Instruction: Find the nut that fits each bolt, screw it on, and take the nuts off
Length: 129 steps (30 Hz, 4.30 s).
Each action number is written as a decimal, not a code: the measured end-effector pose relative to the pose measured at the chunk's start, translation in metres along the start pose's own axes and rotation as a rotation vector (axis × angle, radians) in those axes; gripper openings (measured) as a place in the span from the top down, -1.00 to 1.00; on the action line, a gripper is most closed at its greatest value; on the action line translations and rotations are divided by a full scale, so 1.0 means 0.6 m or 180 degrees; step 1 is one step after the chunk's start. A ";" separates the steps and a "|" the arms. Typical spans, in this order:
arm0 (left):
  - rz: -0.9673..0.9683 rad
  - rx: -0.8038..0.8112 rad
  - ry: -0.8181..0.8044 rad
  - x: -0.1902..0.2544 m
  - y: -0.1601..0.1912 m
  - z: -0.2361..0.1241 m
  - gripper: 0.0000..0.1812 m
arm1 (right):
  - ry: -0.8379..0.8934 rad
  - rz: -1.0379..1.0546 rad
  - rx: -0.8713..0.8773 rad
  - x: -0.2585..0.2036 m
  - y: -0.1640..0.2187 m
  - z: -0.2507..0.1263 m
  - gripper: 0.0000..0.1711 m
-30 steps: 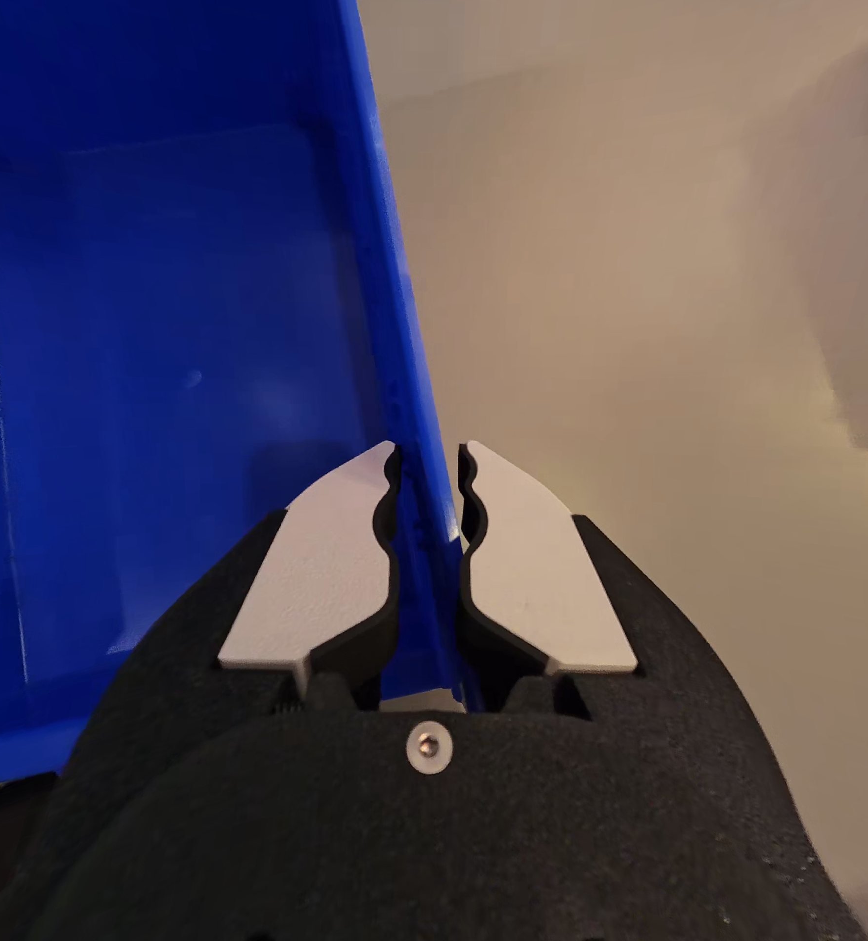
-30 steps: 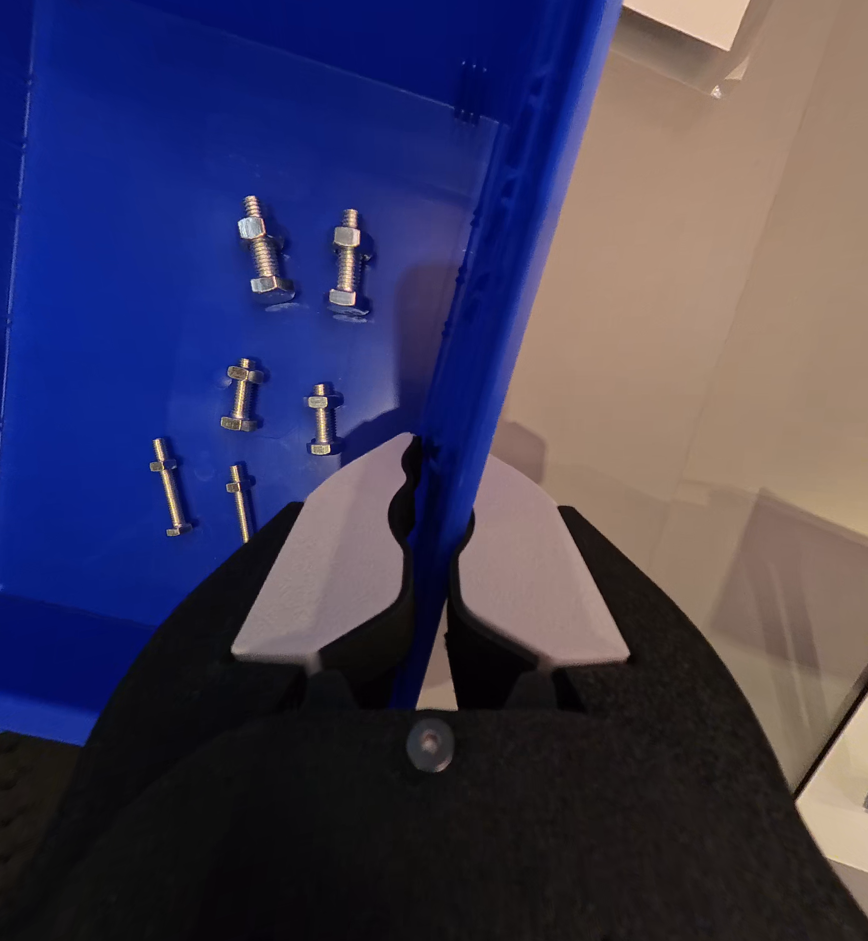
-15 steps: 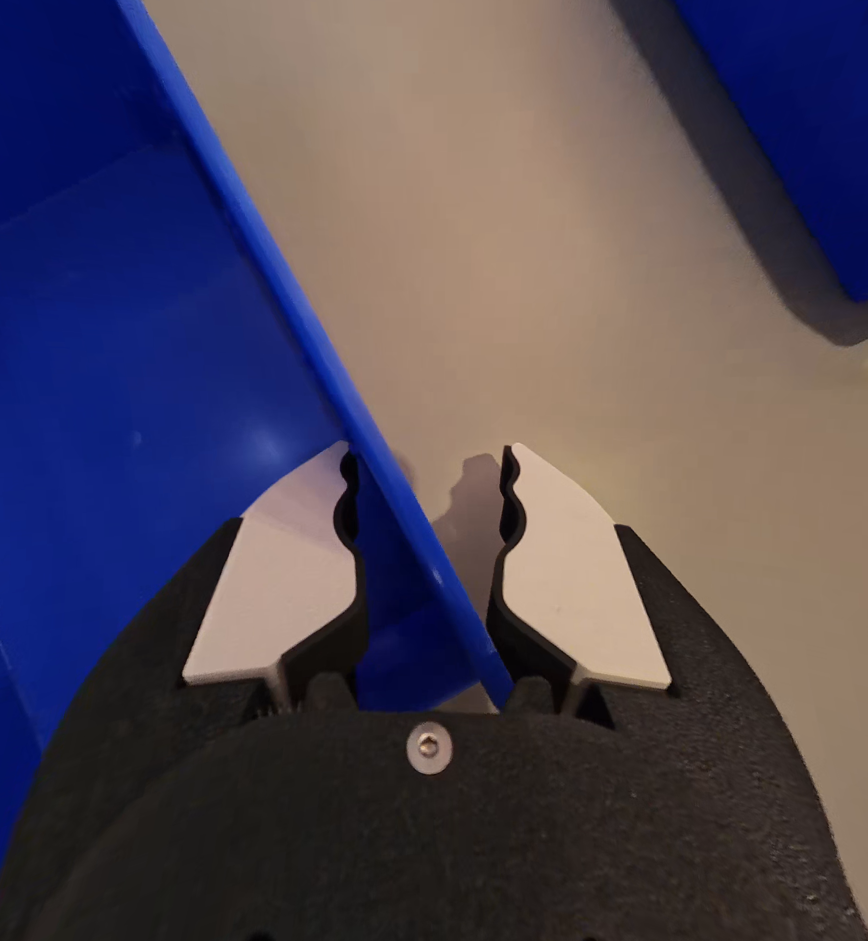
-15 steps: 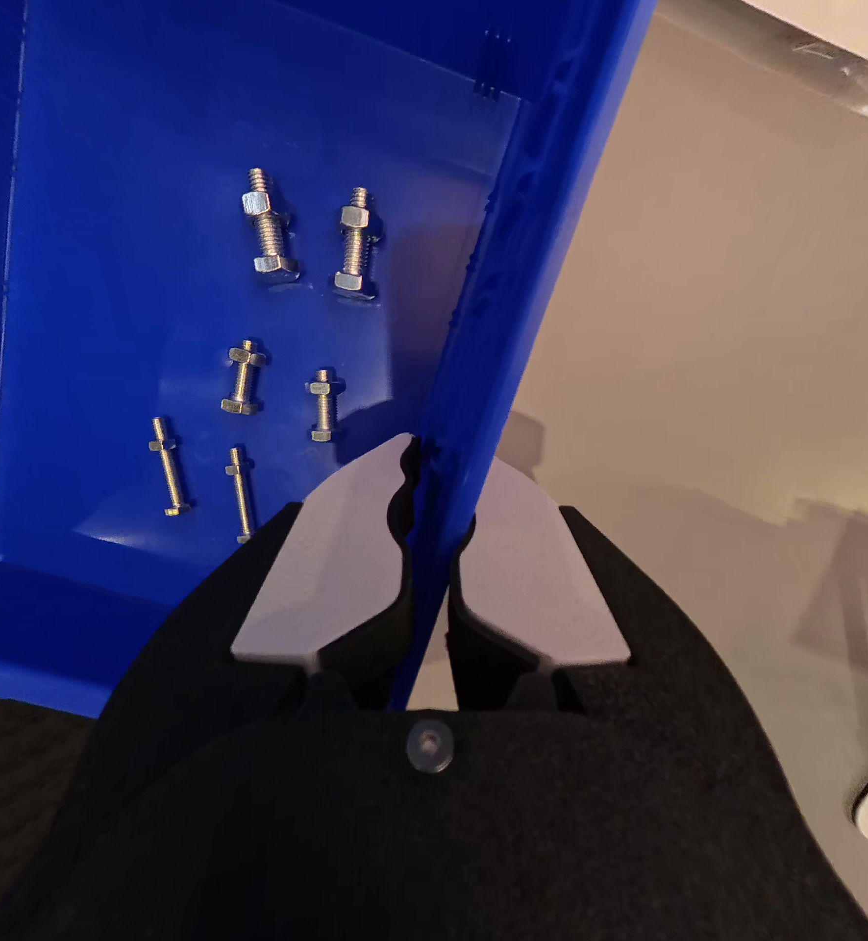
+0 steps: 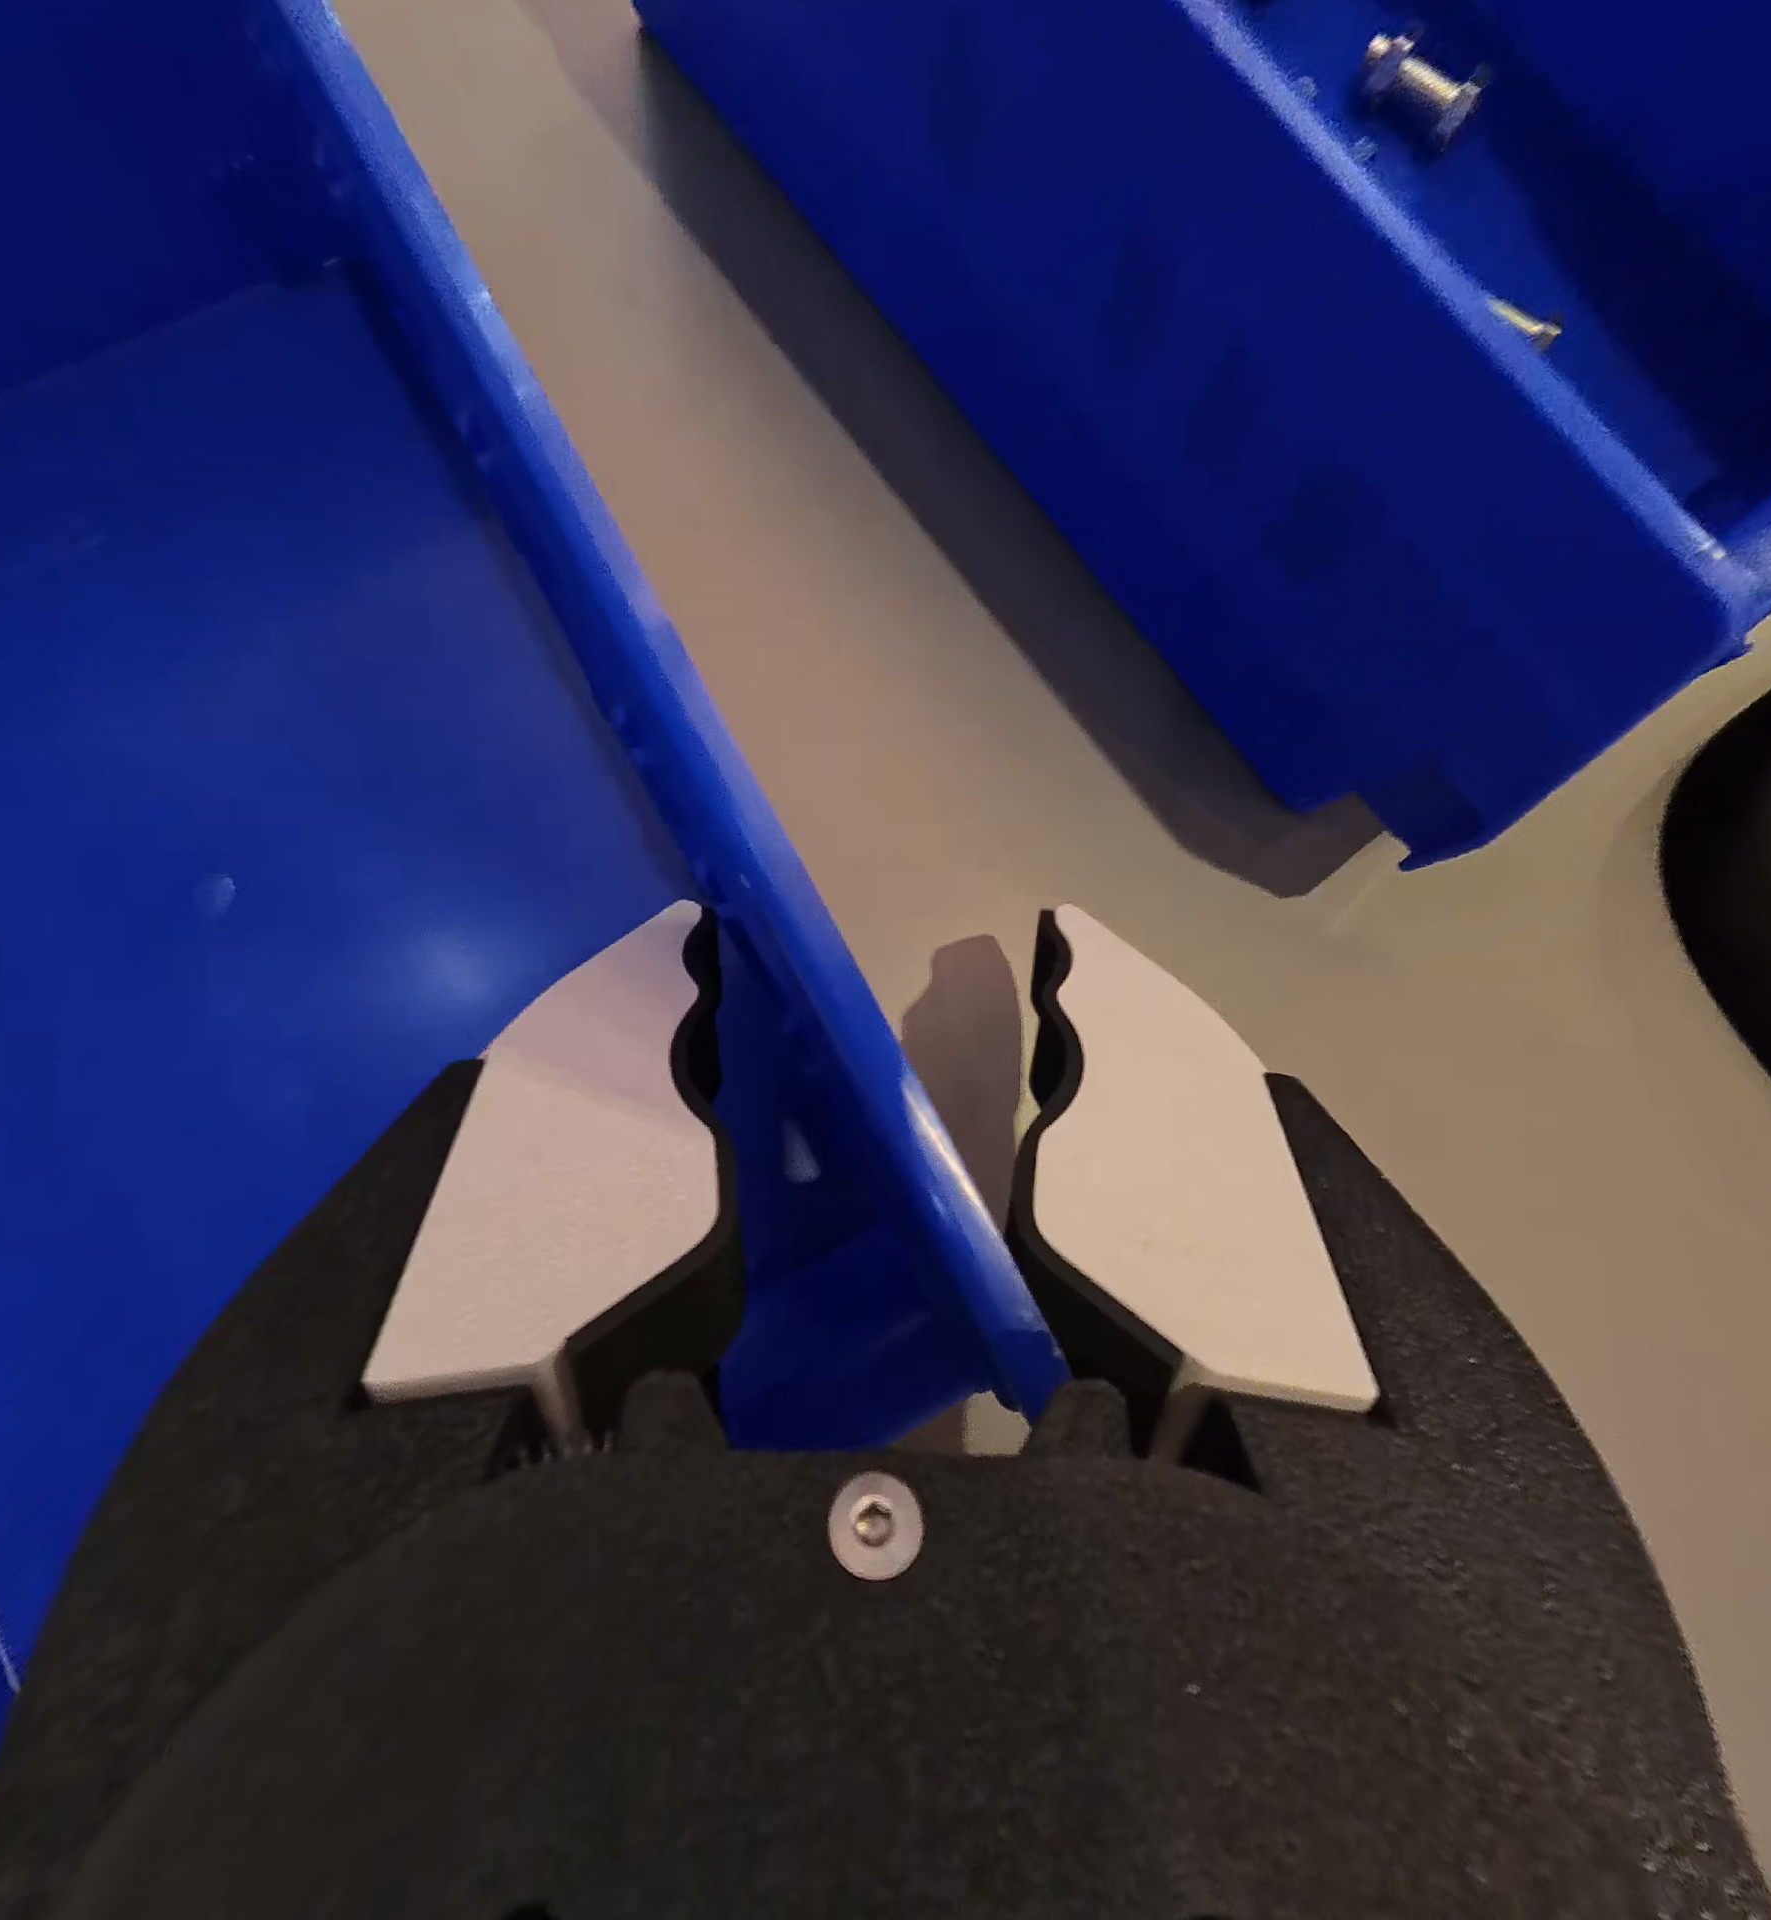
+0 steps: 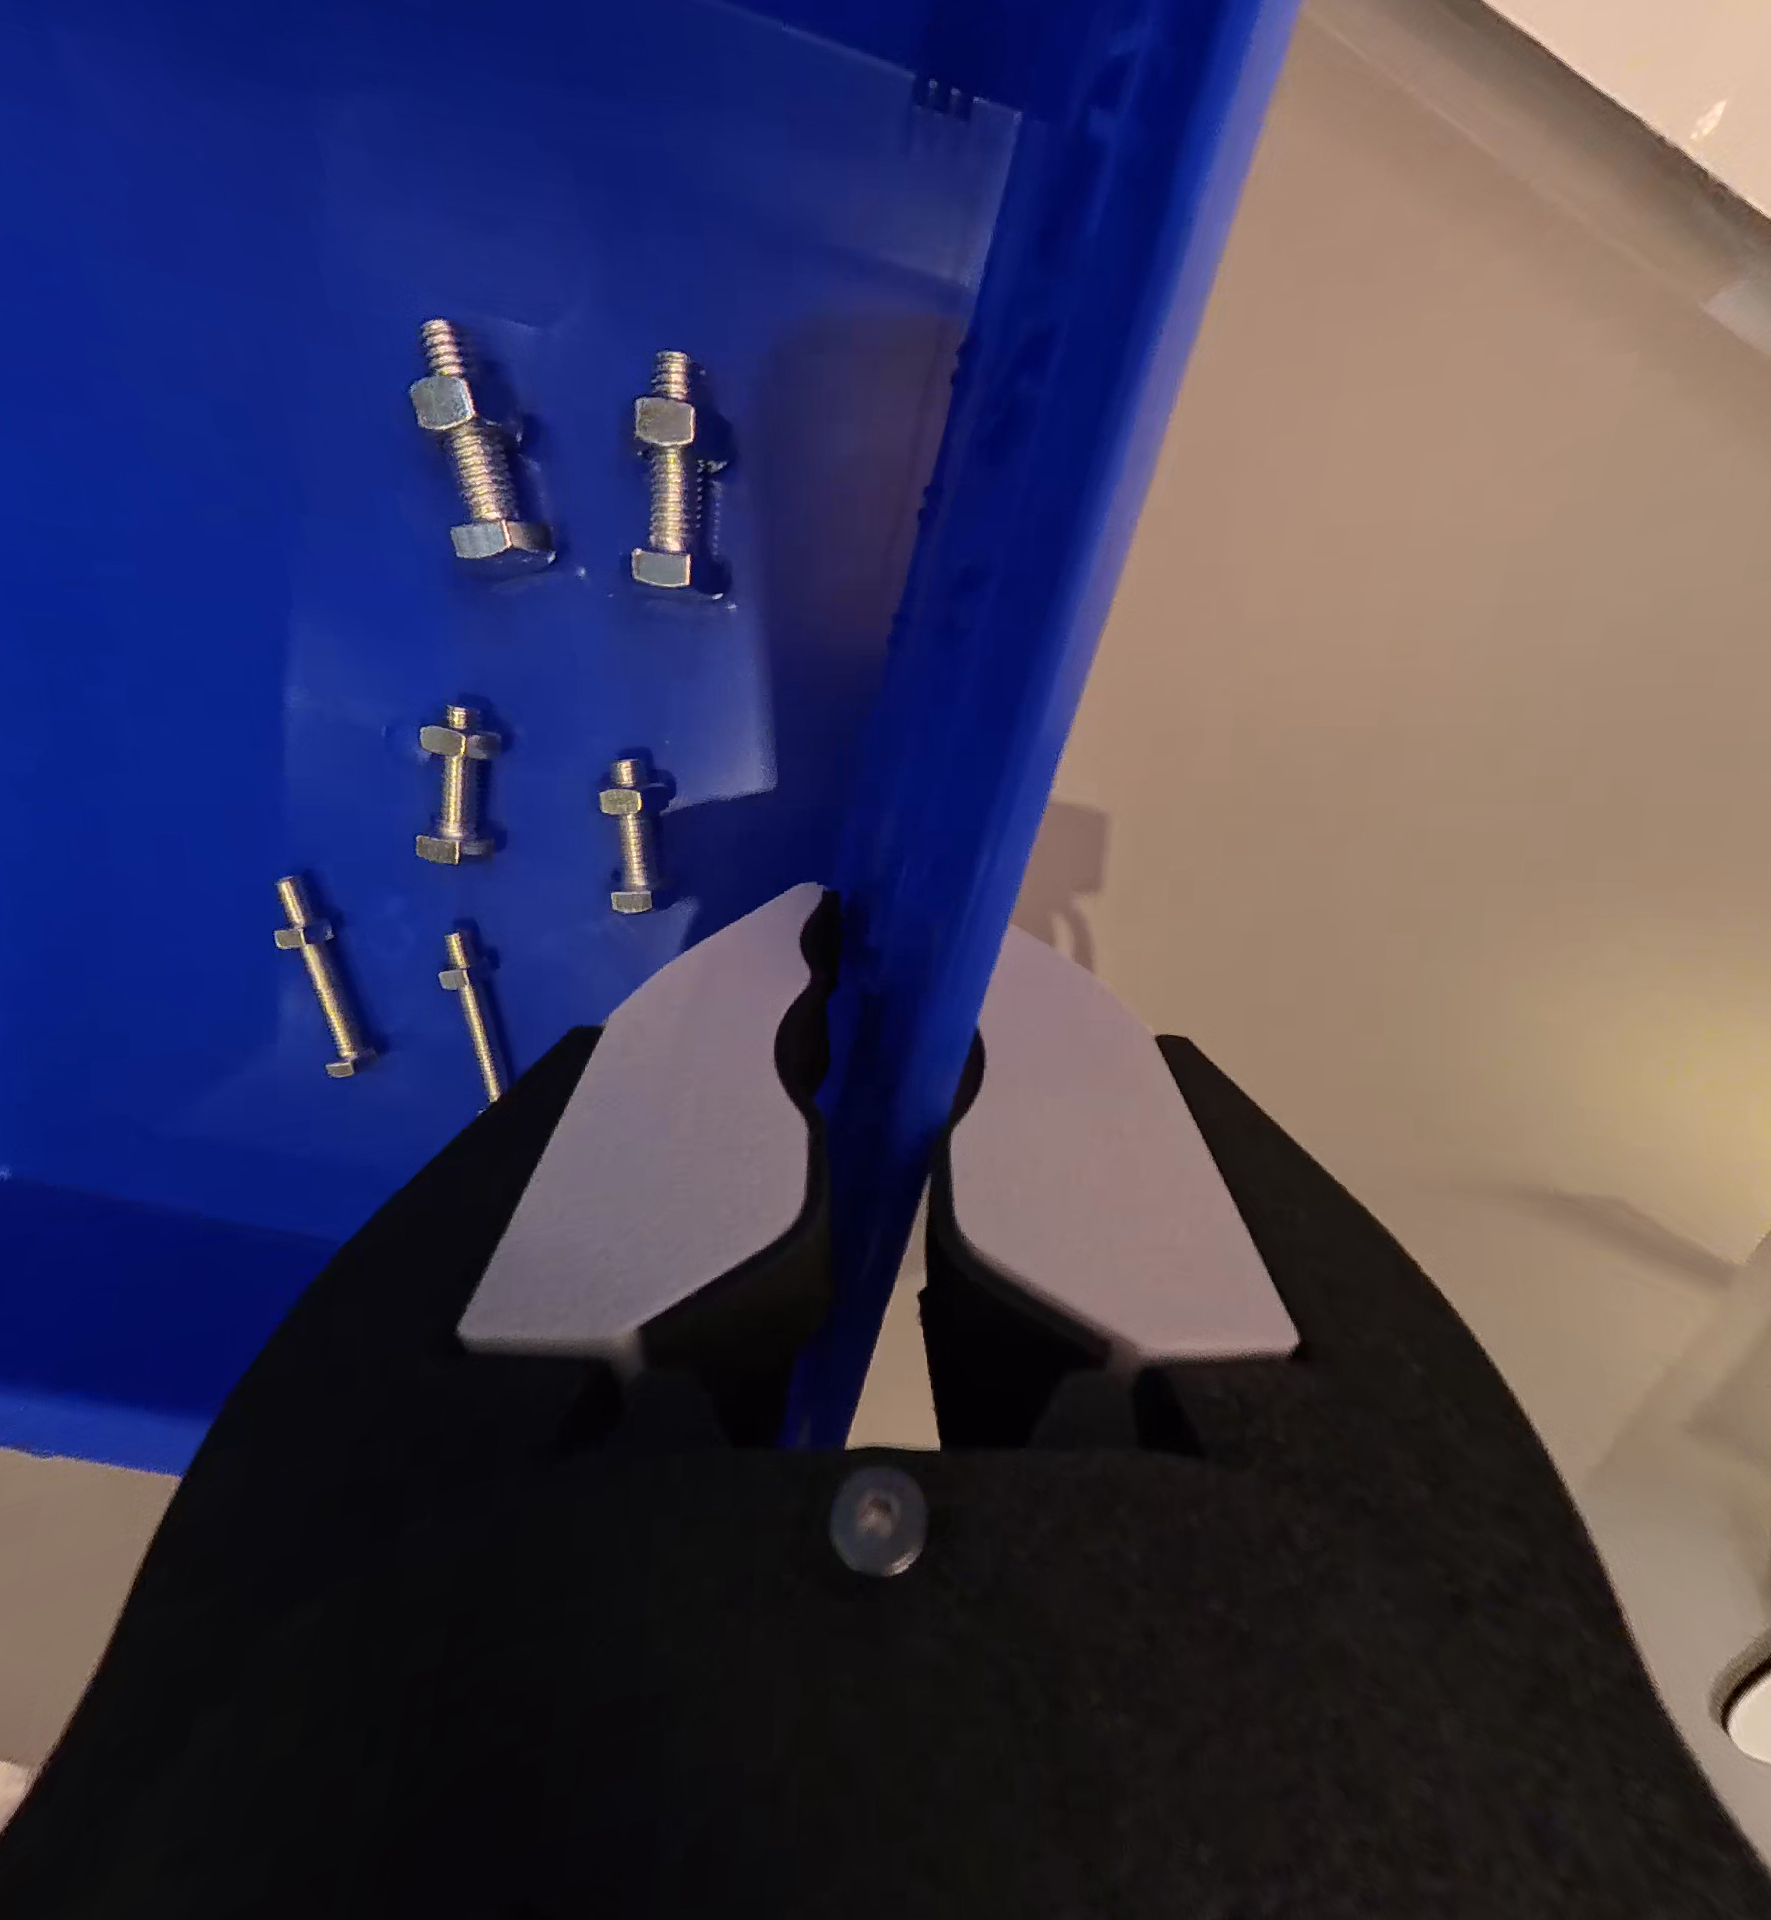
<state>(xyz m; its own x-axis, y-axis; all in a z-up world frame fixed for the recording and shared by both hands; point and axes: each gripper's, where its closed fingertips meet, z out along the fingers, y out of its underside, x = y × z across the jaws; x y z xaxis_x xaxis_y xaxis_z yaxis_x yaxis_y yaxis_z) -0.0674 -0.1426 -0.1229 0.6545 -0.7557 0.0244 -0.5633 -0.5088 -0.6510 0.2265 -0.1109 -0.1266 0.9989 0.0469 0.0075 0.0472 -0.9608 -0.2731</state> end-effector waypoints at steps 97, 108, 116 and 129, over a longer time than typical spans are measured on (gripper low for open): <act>-0.1564 0.1429 -0.1487 -0.613 0.287 -0.432 0.12 | -0.1395 -0.0827 -0.0051 -1.024 -0.399 0.079 0.79; -0.1480 0.0907 -0.1929 -0.672 0.320 -0.380 0.10 | -0.1364 -0.1799 0.1507 -0.985 -0.445 -0.091 0.81; -0.1308 0.0860 -0.2337 -0.733 0.346 -0.416 0.64 | -0.1376 -0.2285 0.1958 -0.884 -0.333 -0.202 0.83; -0.1218 0.0788 -0.1855 -0.821 0.384 -0.448 0.89 | -0.0999 -0.1845 0.1860 -0.593 -0.172 -0.201 0.85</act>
<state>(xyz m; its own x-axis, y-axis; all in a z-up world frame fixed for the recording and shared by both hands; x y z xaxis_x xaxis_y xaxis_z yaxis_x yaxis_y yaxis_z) -0.6555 0.0015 -0.0810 0.9828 -0.1674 -0.0781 -0.1568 -0.5328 -0.8315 -0.1329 -0.0612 0.0148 0.7669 0.6392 0.0563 0.4500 -0.4732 -0.7574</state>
